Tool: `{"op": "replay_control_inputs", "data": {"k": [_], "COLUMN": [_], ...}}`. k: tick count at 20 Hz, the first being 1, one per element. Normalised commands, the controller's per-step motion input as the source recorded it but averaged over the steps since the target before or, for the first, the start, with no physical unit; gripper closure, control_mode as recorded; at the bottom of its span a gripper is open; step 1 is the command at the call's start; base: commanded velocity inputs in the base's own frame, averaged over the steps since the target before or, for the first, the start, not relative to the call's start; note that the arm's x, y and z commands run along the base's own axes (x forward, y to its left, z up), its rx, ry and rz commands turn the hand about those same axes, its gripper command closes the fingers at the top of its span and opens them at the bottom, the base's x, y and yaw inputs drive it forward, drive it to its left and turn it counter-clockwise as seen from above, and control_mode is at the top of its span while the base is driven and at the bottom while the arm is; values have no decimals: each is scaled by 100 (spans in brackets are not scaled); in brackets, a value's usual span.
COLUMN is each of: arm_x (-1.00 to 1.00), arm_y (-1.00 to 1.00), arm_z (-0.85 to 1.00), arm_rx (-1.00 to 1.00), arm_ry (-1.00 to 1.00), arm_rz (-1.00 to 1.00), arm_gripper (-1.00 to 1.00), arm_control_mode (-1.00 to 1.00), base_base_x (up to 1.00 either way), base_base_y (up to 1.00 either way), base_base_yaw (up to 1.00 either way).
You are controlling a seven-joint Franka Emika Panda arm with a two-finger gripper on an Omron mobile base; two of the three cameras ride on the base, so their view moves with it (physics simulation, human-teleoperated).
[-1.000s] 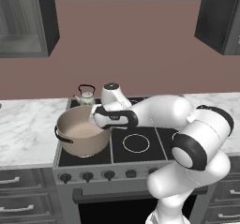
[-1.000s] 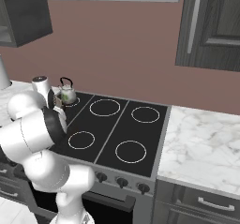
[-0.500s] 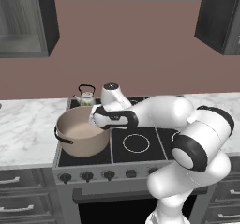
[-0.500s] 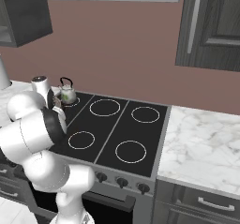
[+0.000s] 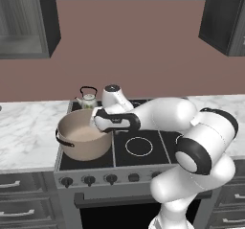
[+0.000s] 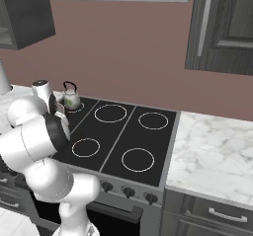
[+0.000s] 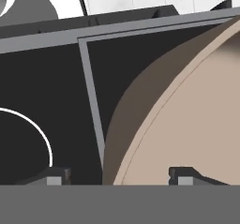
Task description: Pick the kettle from the cabinet and place it on a stove burner. Then pick the pot from the counter and place it on another stove burner. Finally, turn both burners on.
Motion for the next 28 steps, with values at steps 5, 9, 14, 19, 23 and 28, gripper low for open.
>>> {"op": "replay_control_inputs", "data": {"k": [5, 9, 14, 19, 23, 28], "arm_x": [-3, -13, -23, -31, -35, -36], "arm_y": [0, 0, 0, 0, 4, 8], "arm_z": [25, 41, 30, 25, 23, 24], "arm_rx": [0, 0, -1, -1, -1, -1], "arm_ry": [-8, -10, -10, -9, -9, -8], "arm_rz": [4, 4, 4, 3, 1, 0], "arm_gripper": [-100, -100, -100, -100, -100, -100], "arm_control_mode": [-100, -100, -100, -100, -100, -100], "base_base_x": [0, 0, 0, 0, 0, 0], "base_base_y": [0, 0, 0, 0, 0, 0], "base_base_yaw": [0, 0, 0, 0, 0, 0]}}
